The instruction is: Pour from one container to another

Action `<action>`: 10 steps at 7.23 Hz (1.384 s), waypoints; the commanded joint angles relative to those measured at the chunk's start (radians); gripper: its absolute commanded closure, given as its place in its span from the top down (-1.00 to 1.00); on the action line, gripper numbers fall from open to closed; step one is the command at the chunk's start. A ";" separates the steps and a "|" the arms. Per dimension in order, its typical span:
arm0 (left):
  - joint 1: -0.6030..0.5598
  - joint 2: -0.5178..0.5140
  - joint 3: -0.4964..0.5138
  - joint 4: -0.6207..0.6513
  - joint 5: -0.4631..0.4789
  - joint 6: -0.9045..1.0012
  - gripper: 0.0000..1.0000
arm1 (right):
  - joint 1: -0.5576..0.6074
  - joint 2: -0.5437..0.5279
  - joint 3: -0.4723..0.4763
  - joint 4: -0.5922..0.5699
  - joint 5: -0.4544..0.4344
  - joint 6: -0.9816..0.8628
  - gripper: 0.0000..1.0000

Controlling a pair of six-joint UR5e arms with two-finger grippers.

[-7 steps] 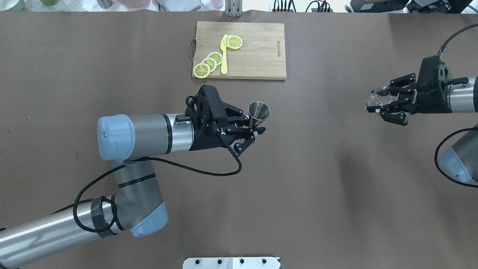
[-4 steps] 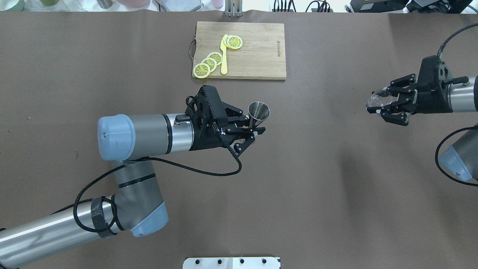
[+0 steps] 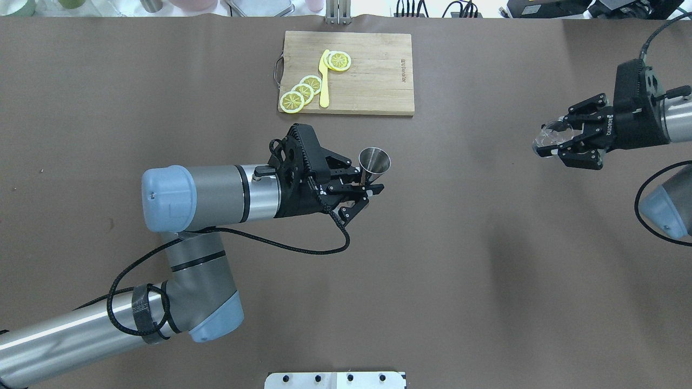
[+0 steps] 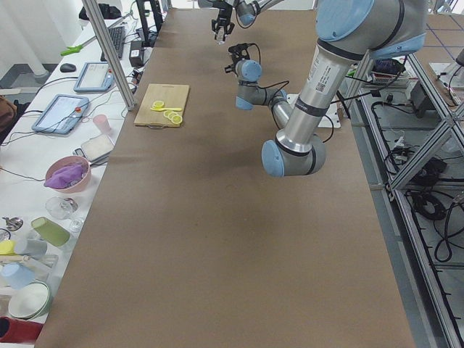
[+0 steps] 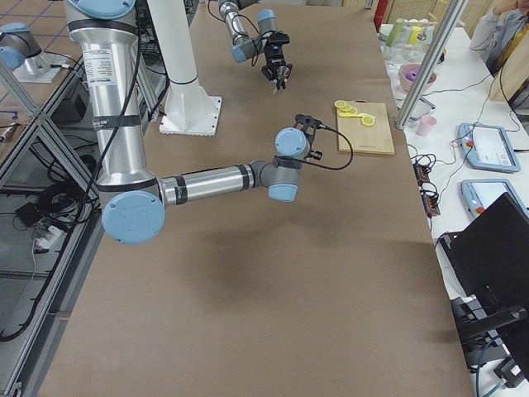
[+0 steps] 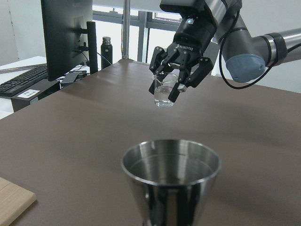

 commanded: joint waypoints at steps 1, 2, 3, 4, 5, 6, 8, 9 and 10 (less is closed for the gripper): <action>0.000 0.000 0.000 0.000 0.000 0.000 -1.00 | 0.001 0.026 0.016 -0.013 0.049 0.009 -1.00; 0.000 0.000 0.000 0.000 0.000 0.000 -1.00 | 0.001 0.030 0.019 -0.005 0.058 0.002 -1.00; 0.000 -0.002 0.000 0.000 0.001 0.000 -1.00 | 0.004 0.078 0.014 -0.011 0.075 0.002 -1.00; -0.002 0.000 0.000 -0.005 0.000 0.000 -1.00 | -0.013 0.137 0.008 -0.037 0.078 0.001 -1.00; -0.003 0.000 0.000 -0.009 0.000 0.000 -1.00 | -0.013 0.183 0.012 -0.075 0.081 -0.002 -1.00; -0.005 0.000 0.000 -0.009 0.001 0.000 -1.00 | -0.013 0.207 0.013 -0.080 0.081 -0.011 -1.00; -0.006 0.002 0.000 -0.009 0.000 -0.002 -1.00 | -0.005 0.233 0.023 -0.109 0.083 -0.063 -1.00; -0.006 0.009 0.000 -0.029 0.000 -0.002 -1.00 | -0.010 0.271 0.025 -0.160 0.083 -0.067 -1.00; -0.008 0.018 0.000 -0.043 -0.002 0.000 -1.00 | -0.014 0.294 0.045 -0.233 0.080 -0.097 -1.00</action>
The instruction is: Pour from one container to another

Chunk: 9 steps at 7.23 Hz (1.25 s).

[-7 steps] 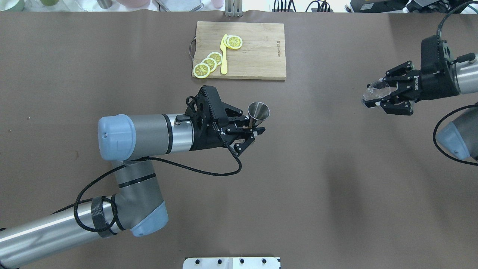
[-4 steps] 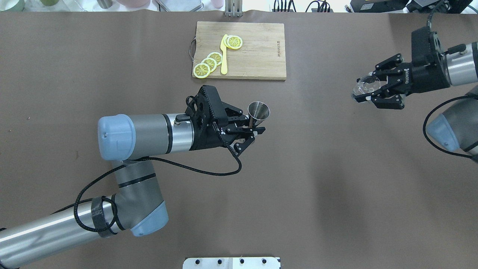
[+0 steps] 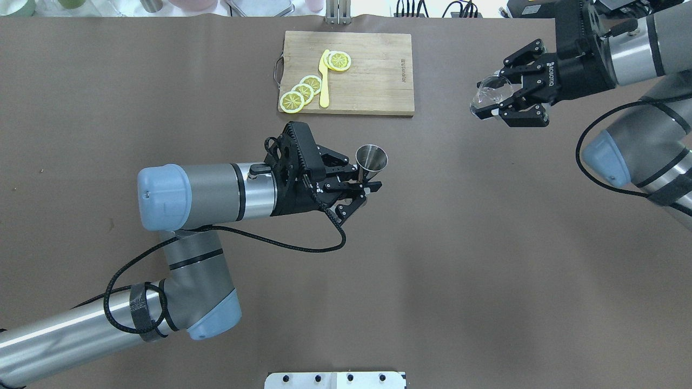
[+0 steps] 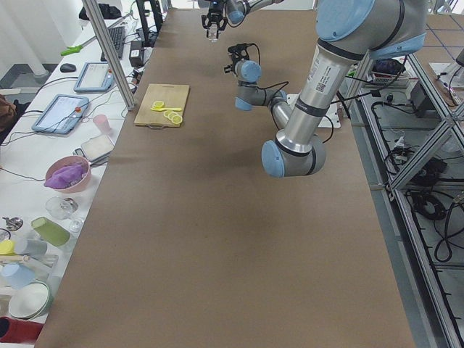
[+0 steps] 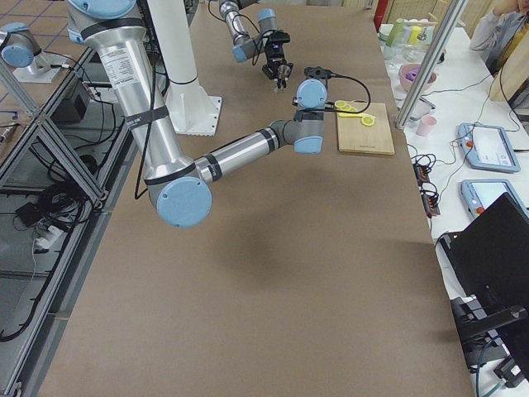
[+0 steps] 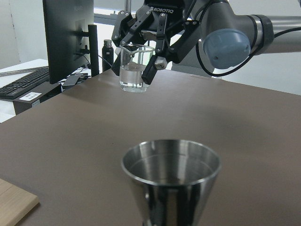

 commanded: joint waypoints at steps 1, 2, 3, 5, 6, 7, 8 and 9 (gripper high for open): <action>-0.001 0.012 0.005 -0.021 0.000 0.001 -1.00 | -0.012 0.053 0.051 -0.162 -0.007 -0.078 -1.00; 0.000 0.008 0.014 -0.021 0.000 0.001 -1.00 | -0.030 0.055 0.106 -0.259 -0.014 -0.113 -1.00; -0.001 0.003 0.014 -0.021 0.002 0.000 -1.00 | -0.052 0.057 0.161 -0.372 -0.020 -0.193 -1.00; -0.001 0.002 0.015 -0.017 0.002 0.000 -1.00 | -0.084 0.089 0.217 -0.527 -0.031 -0.268 -1.00; 0.000 0.000 0.015 -0.015 0.002 0.000 -1.00 | -0.099 0.124 0.218 -0.604 -0.040 -0.308 -1.00; -0.001 0.000 0.015 -0.015 0.002 0.000 -1.00 | -0.109 0.153 0.224 -0.675 -0.048 -0.359 -1.00; 0.000 0.000 0.015 -0.018 0.002 0.000 -1.00 | -0.124 0.152 0.253 -0.722 -0.071 -0.411 -1.00; -0.001 -0.001 0.015 -0.015 0.003 0.000 -1.00 | -0.133 0.152 0.279 -0.774 -0.076 -0.466 -1.00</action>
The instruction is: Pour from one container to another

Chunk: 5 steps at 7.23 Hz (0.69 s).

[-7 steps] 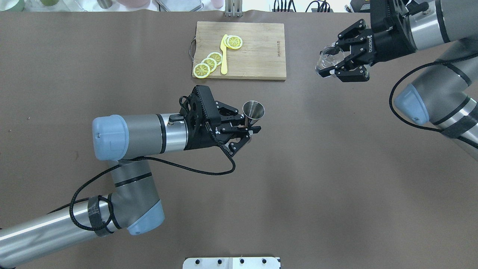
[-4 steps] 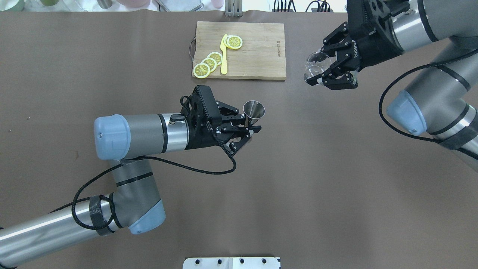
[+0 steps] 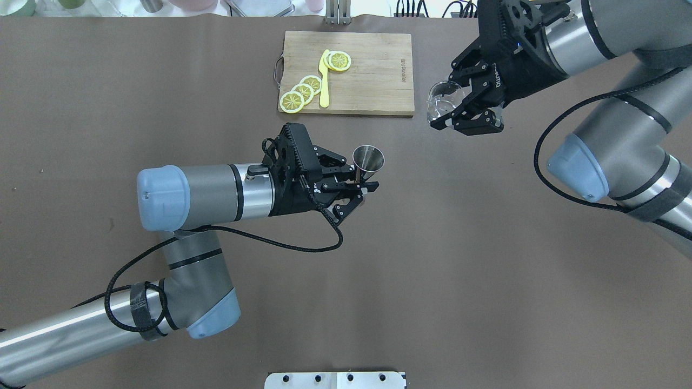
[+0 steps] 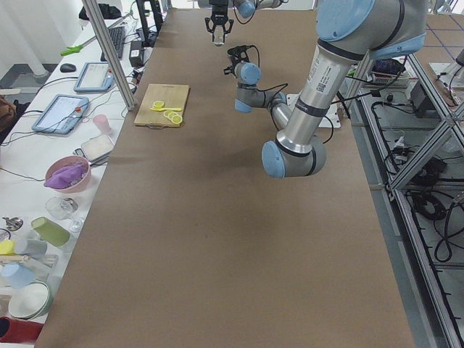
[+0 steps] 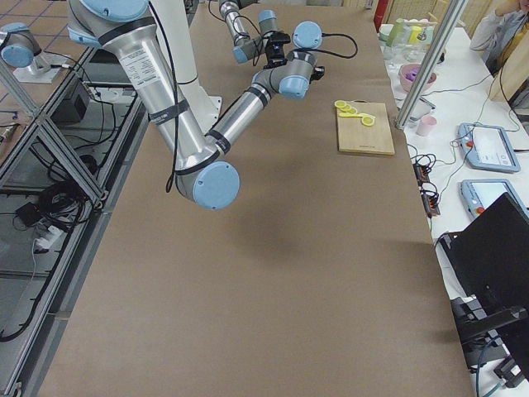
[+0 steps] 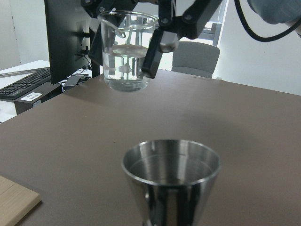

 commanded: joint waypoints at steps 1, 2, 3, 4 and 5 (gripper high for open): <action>-0.001 -0.010 0.000 0.003 0.012 -0.002 -1.00 | -0.026 0.003 0.058 -0.125 -0.014 -0.120 -1.00; -0.001 -0.016 0.014 0.004 0.013 -0.002 -1.00 | -0.034 0.000 0.083 -0.182 -0.020 -0.182 -1.00; 0.001 -0.021 0.026 0.006 0.015 -0.002 -1.00 | -0.046 0.000 0.094 -0.220 -0.020 -0.215 -1.00; -0.001 -0.036 0.038 0.006 0.015 -0.002 -1.00 | -0.059 0.000 0.094 -0.224 -0.022 -0.221 -1.00; -0.004 -0.043 0.046 0.006 0.015 -0.003 -1.00 | -0.063 0.005 0.094 -0.256 -0.025 -0.246 -1.00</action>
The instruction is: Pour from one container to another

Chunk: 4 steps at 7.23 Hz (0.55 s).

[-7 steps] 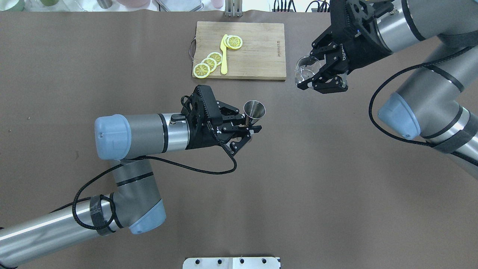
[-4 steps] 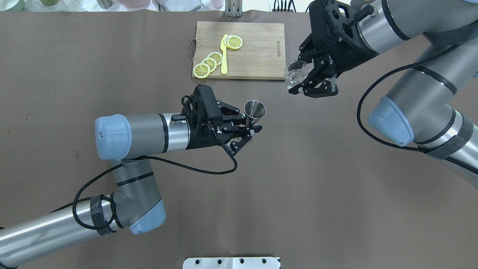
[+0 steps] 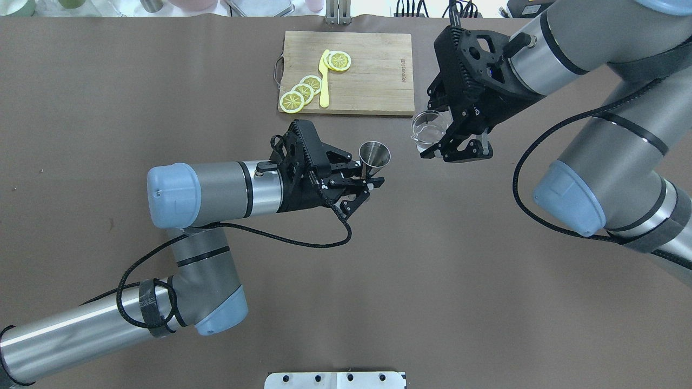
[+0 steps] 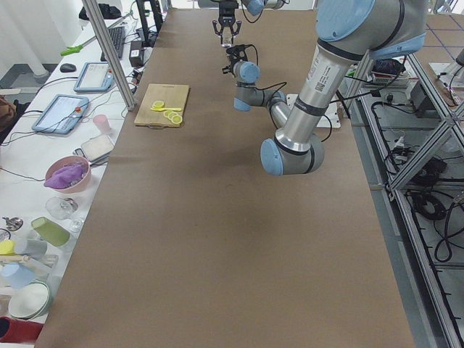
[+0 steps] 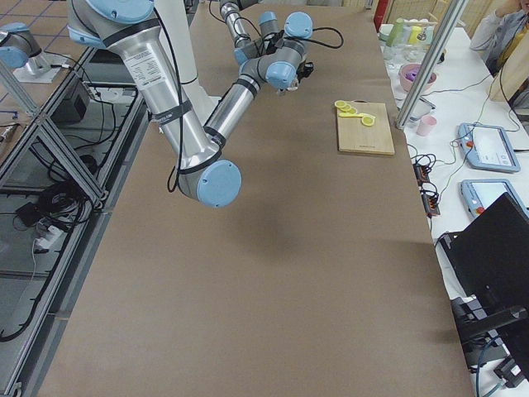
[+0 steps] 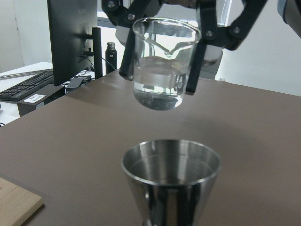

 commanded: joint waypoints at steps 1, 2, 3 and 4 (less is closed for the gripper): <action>-0.001 -0.011 0.015 0.000 -0.001 -0.003 -1.00 | -0.022 0.008 0.003 -0.055 -0.009 -0.035 -1.00; -0.001 -0.011 0.016 -0.001 -0.003 -0.004 -1.00 | -0.033 0.008 0.001 -0.059 -0.018 -0.035 -1.00; -0.001 -0.011 0.016 -0.001 -0.003 -0.004 -1.00 | -0.036 0.017 0.001 -0.077 -0.019 -0.036 -1.00; -0.001 -0.011 0.016 -0.001 -0.003 -0.004 -1.00 | -0.036 0.023 0.001 -0.092 -0.019 -0.041 -1.00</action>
